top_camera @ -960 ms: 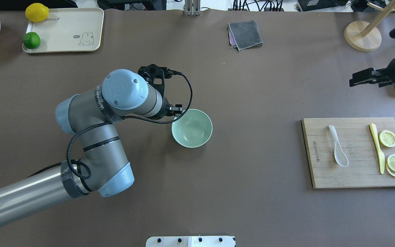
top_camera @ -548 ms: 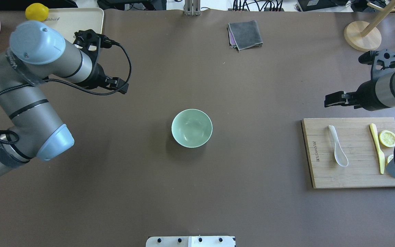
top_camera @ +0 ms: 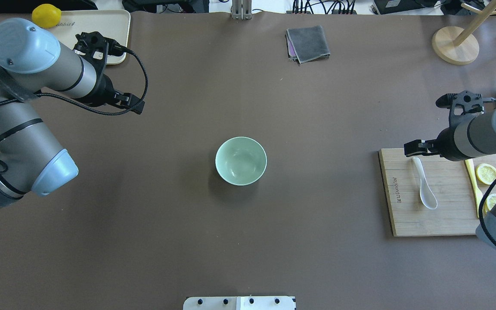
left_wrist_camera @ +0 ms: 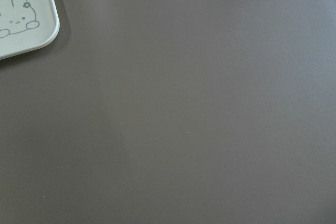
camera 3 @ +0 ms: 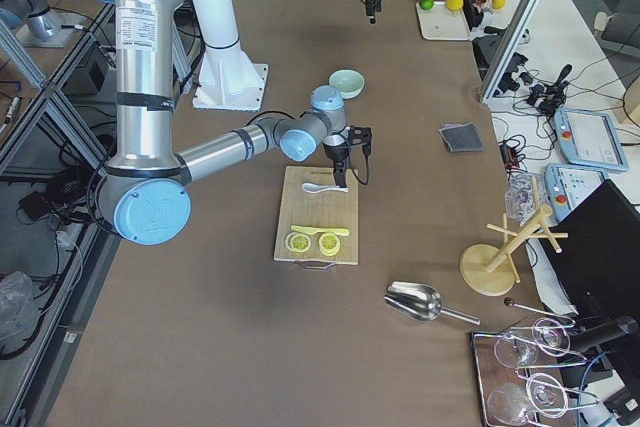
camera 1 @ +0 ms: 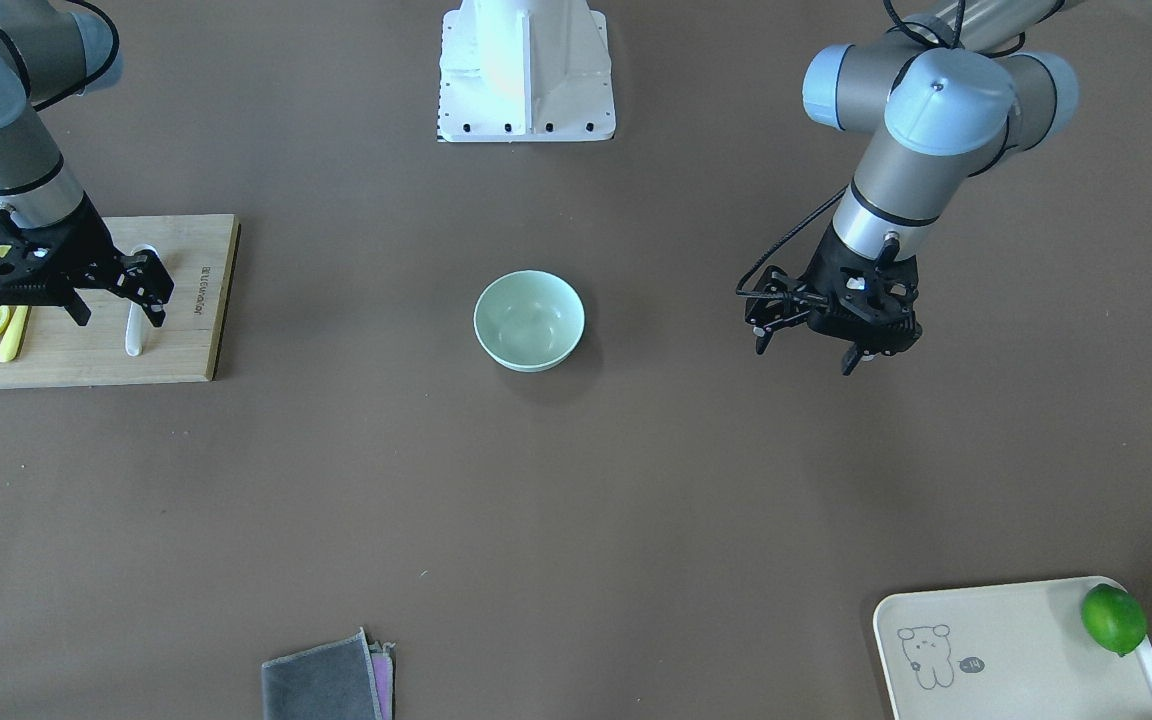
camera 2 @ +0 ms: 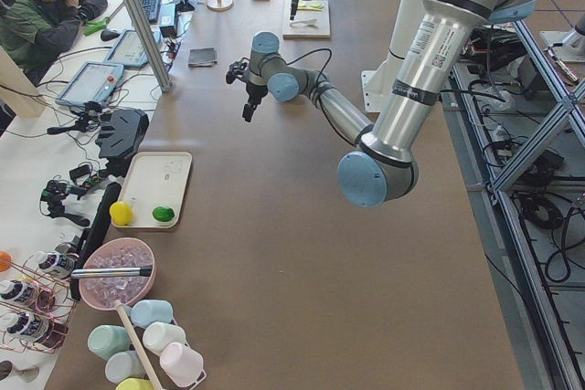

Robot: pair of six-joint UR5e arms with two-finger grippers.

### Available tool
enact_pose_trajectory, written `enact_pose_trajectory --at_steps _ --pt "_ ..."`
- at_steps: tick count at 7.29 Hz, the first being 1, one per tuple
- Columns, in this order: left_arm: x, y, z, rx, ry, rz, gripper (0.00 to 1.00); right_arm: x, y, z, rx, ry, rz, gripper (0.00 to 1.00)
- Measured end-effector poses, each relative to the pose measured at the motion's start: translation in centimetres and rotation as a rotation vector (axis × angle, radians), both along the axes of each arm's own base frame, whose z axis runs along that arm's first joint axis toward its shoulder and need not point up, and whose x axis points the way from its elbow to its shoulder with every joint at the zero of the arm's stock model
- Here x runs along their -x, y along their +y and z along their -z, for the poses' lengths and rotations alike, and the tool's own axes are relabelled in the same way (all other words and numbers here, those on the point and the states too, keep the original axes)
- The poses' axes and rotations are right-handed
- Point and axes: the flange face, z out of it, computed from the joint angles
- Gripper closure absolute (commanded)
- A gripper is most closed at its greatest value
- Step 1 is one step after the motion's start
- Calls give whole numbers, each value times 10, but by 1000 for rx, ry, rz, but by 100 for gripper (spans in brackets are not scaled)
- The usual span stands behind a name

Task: Place spoon in bowl
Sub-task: 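Withdraw the left gripper while the right gripper reaches over the white spoon, then lower the right gripper and grasp the white ceramic spoon on the cutting board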

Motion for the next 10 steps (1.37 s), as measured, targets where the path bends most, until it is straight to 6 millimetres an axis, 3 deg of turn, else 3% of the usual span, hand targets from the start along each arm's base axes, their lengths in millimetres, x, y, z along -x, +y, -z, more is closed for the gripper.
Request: enact_pose_trajectory --at_steps 1,2,3,4,6,10 --pt "0 0 0 -1 0 1 2 7 0 -16 -6 -3 4 35" --pt "1 0 0 -2 0 1 2 11 0 -27 -12 -6 4 60" --pt "1 0 1 -2 0 2 2 12 -1 -30 -13 -10 0 93" --pt "1 0 1 -1 1 4 2 12 0 -28 -15 -18 -3 100" --pt "1 0 1 3 2 7 2 11 1 -20 -22 -32 -2 100" --pt "0 0 -2 9 -1 8 2 9 7 -25 -17 -20 1 100"
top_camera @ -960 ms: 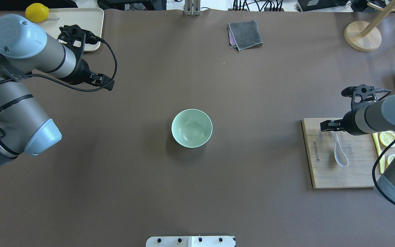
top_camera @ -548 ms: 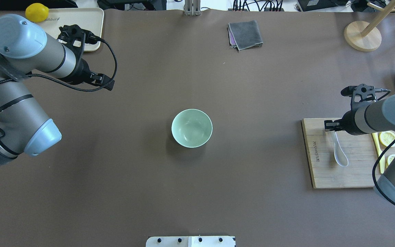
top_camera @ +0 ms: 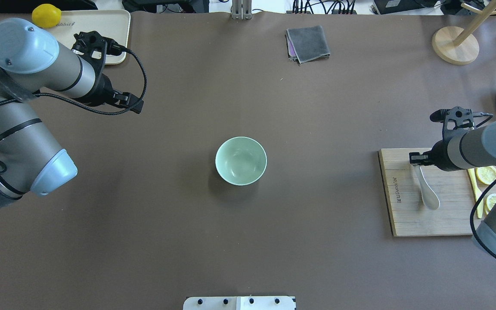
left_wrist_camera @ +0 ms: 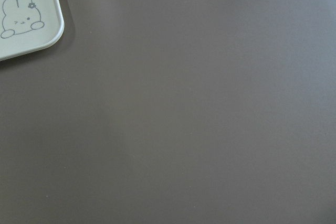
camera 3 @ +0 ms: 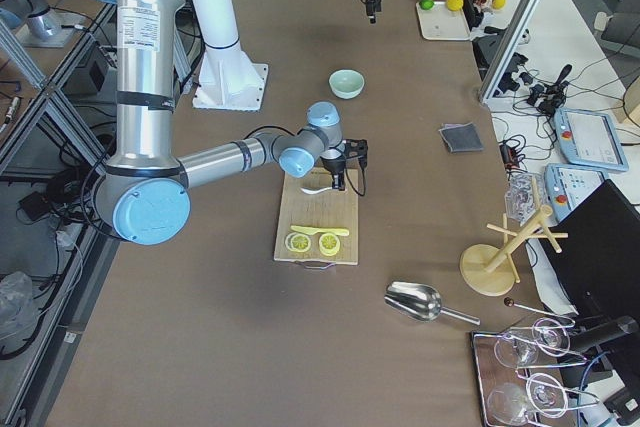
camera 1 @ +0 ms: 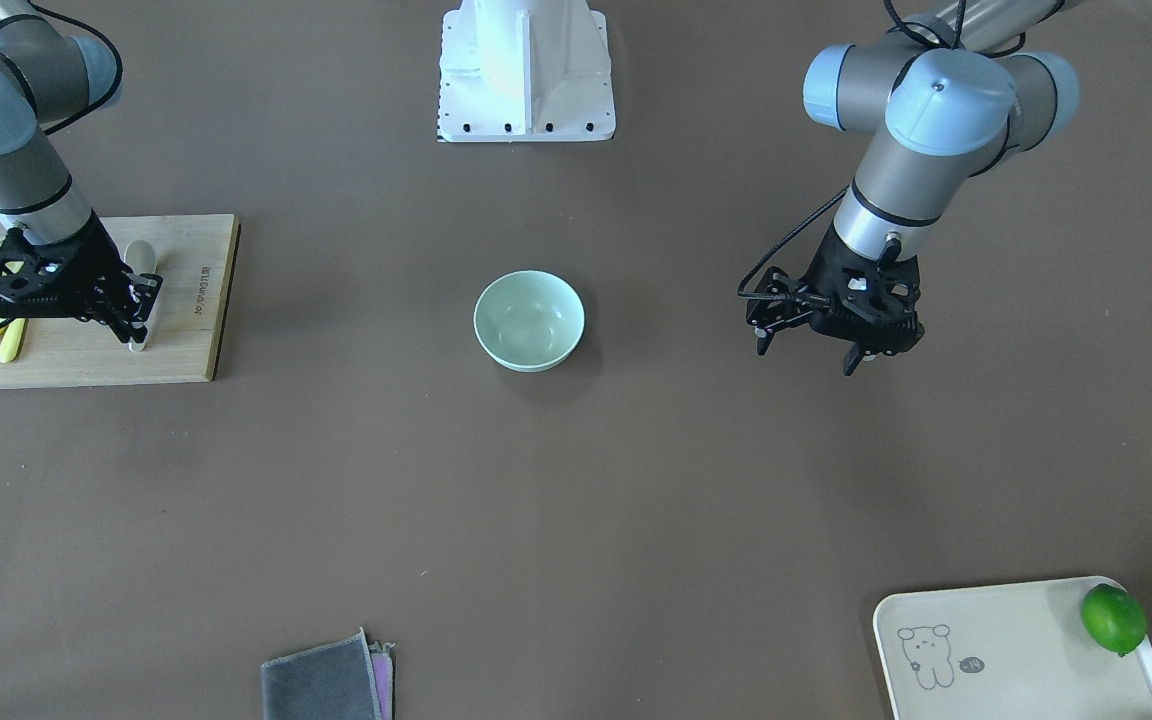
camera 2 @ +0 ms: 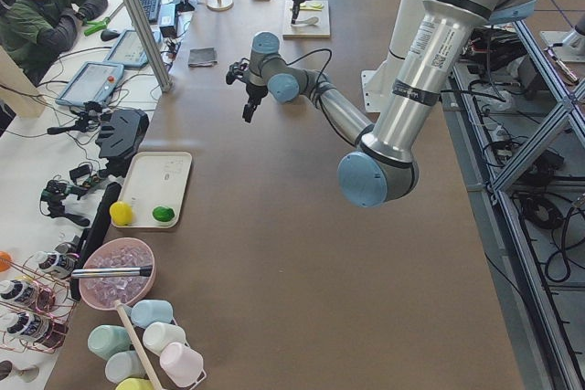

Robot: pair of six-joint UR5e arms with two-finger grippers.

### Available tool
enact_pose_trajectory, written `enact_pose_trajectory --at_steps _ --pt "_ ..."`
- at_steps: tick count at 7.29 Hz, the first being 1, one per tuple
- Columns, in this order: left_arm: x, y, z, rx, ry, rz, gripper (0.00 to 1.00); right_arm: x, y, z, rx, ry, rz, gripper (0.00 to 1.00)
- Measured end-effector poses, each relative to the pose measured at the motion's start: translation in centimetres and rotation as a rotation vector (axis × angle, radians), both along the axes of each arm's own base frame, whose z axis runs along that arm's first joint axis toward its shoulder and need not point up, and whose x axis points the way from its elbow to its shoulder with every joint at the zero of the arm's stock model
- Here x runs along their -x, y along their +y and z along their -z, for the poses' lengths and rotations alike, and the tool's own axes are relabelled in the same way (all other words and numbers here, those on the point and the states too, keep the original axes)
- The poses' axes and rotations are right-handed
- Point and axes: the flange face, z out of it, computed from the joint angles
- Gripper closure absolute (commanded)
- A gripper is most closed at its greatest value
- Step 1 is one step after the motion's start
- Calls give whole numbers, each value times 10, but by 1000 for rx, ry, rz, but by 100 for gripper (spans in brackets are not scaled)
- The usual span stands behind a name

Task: Place spoon in bowl
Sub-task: 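Lower the right gripper and grasp the white ceramic spoon on the cutting board, then lift the spoon and carry it with the right gripper to the bowl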

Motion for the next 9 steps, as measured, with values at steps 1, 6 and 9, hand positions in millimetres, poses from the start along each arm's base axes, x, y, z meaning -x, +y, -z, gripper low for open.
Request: enact_pose_trajectory --at_steps 1,6,9 --pt "0 0 -1 2 -1 0 2 -1 0 7 -7 -11 1 100" --pt "0 0 -7 4 -10 -6 2 21 -13 112 46 -58 -51 100" --pt "40 -20 -35 -45 -64 -26 2 83 -23 225 130 -152 -180 100"
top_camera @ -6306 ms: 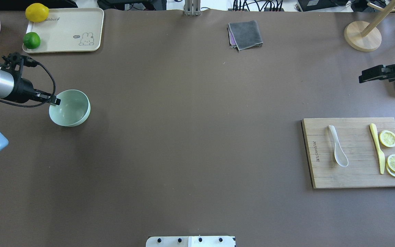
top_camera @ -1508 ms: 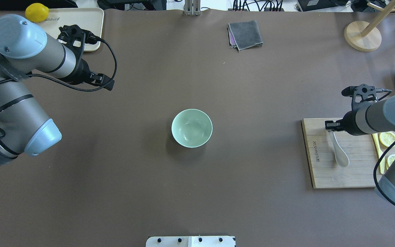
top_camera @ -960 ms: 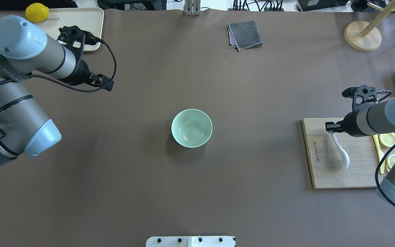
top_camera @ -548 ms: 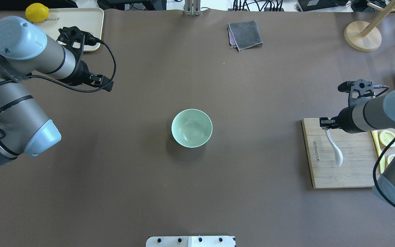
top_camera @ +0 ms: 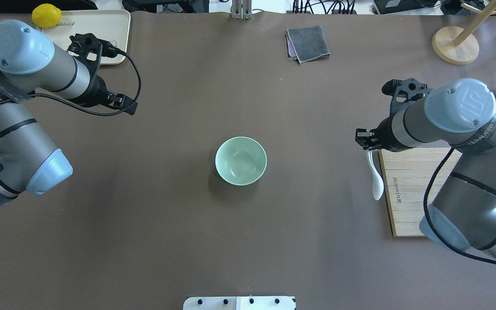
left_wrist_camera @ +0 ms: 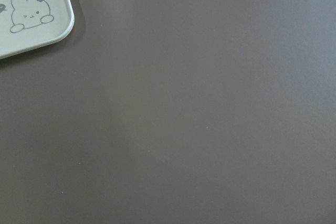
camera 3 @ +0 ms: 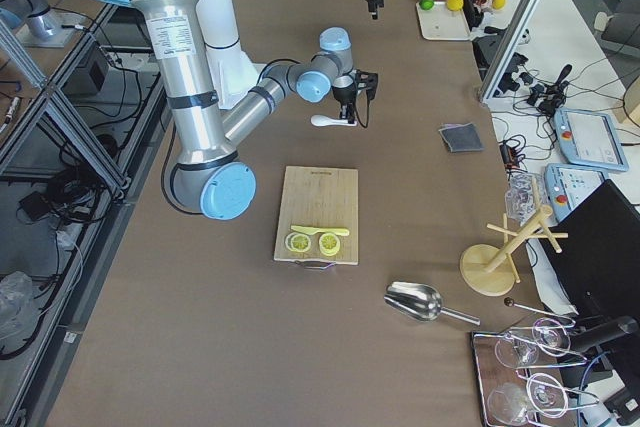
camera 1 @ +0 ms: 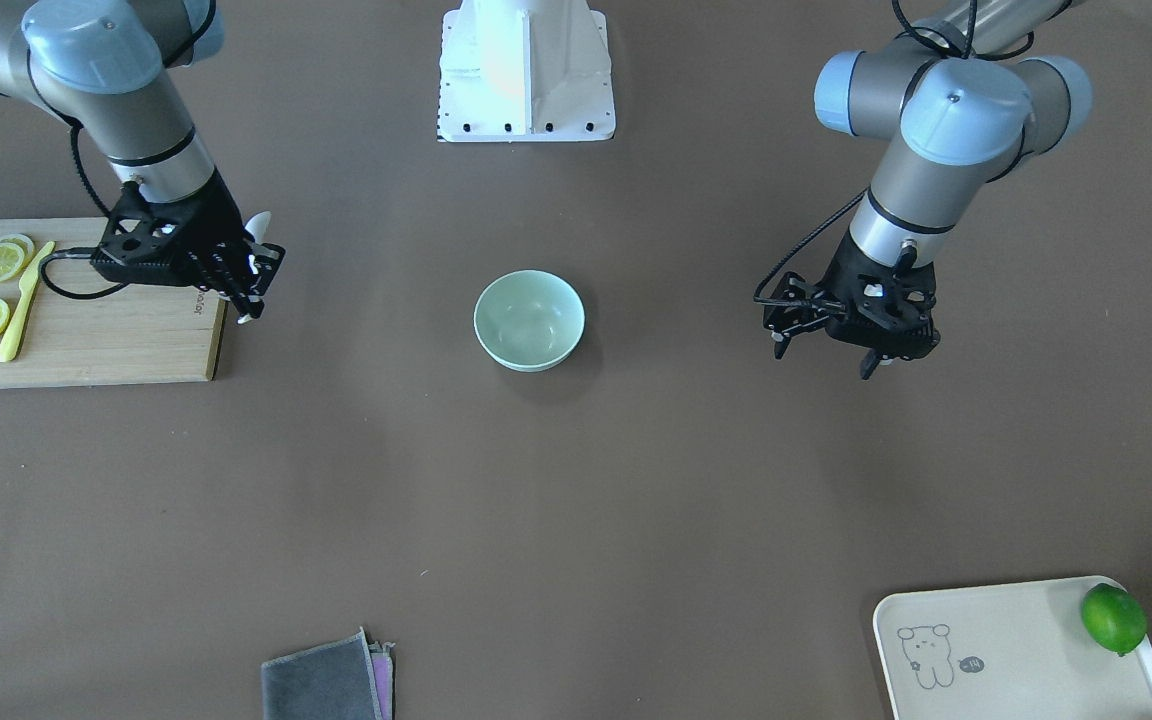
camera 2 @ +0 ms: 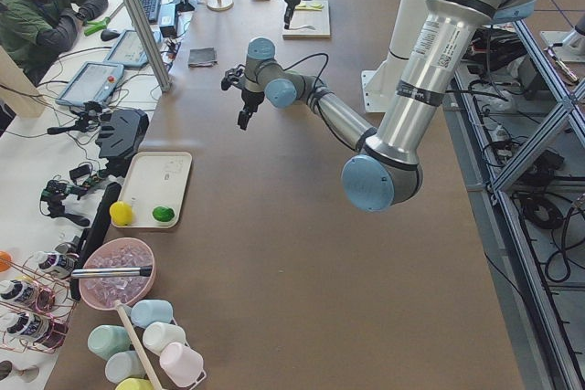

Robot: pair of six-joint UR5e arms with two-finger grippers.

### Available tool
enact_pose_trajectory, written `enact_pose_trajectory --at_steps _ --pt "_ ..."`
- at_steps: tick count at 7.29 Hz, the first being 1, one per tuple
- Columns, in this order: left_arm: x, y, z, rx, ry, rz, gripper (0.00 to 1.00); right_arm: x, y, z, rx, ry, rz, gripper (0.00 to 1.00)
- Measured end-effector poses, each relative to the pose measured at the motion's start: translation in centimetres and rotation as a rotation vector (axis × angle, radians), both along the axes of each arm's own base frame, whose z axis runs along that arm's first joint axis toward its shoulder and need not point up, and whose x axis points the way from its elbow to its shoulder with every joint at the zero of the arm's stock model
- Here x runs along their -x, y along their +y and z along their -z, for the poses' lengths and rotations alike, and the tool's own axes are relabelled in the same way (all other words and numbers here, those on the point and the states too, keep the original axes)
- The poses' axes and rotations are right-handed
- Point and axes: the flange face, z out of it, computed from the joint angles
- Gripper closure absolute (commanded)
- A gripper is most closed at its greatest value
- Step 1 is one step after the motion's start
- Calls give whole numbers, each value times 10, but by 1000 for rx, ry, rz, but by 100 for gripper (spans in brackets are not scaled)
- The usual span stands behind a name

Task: Place spoon in bowl
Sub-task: 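Lift the spoon and carry it with the right gripper to the bowl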

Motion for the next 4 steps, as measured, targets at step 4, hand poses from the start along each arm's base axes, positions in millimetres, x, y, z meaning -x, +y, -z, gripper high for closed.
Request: enact_pose_trajectory --at_steps 4 --pt "74 -33 -61 1 -55 -50 2 93 21 104 60 -172 -346 100"
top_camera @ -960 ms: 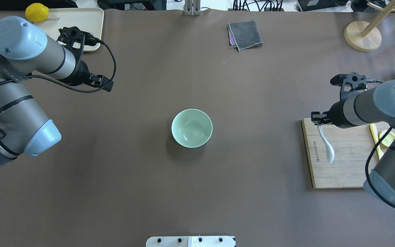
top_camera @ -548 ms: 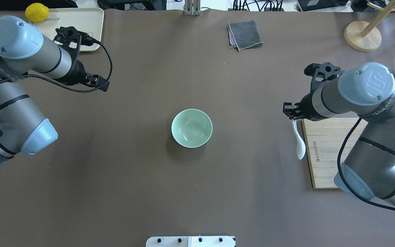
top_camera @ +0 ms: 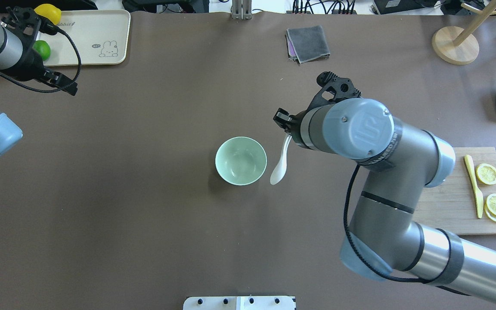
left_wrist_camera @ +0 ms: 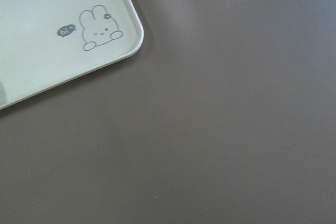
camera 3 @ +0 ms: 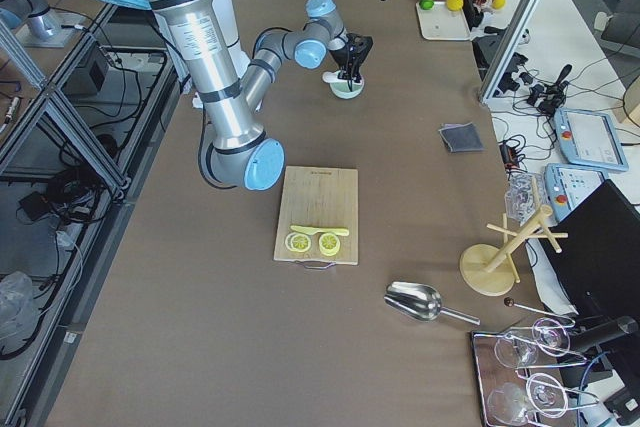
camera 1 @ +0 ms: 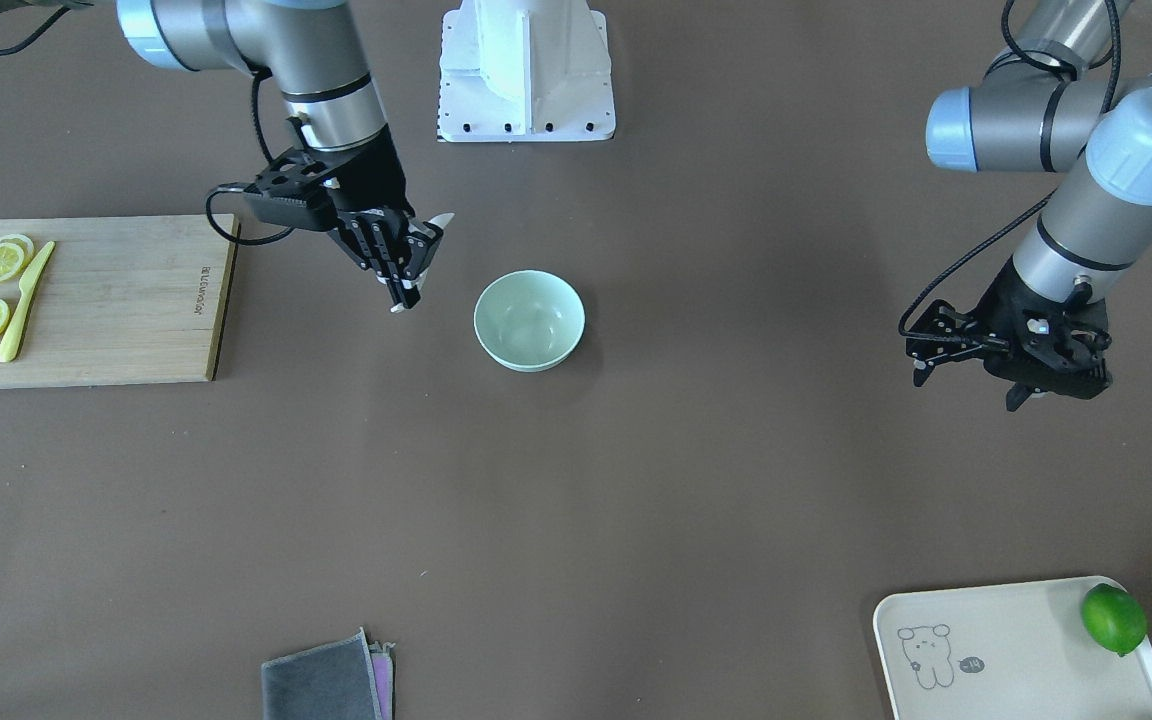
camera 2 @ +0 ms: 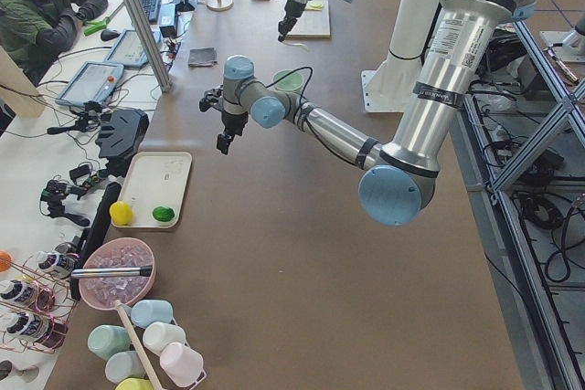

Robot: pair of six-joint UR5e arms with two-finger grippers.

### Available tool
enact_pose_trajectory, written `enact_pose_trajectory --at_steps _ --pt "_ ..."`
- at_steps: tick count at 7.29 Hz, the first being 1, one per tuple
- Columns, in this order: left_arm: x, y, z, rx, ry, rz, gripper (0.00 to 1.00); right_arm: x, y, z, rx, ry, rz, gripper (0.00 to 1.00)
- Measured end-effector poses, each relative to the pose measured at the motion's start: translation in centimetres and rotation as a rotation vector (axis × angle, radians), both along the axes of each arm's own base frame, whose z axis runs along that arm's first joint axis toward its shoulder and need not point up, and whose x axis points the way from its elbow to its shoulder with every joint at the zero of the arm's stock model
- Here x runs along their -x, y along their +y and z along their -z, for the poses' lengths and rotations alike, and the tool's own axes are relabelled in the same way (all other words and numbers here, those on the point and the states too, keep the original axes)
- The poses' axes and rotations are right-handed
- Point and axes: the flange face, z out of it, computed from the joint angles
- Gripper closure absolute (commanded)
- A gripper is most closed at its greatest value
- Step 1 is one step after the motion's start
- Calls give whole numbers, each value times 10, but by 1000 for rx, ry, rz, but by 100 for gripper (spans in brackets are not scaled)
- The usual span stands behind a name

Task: Place spoon in bowl
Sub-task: 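Lift the spoon and carry it with the right gripper to the bowl, then lower the spoon into the bowl and open the right gripper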

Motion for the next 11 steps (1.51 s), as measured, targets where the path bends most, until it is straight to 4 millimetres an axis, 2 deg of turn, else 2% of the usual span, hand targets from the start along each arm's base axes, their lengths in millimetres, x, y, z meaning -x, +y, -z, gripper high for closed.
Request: enact_pose_trajectory --at_steps 1,2,4,6,8,10,11 --pt "2 -2 -6 8 -5 0 2 30 3 14 9 -17 -91 100" --pt "3 -3 -11 16 -9 1 2 52 6 20 8 -23 -172 100" --pt "4 -2 -17 30 -13 6 2 69 5 18 -11 -16 -290 100" --pt "5 -1 -20 35 -15 7 2 81 -4 6 -37 -19 -375 100" --pt "5 -1 -21 37 -15 8 2 105 -5 -5 -64 -14 -405 1" --pt "5 -1 -21 37 -15 8 2 112 5 -2 -111 29 -357 0" --pt "5 -1 -21 37 -15 8 2 105 11 7 -125 49 -317 0"
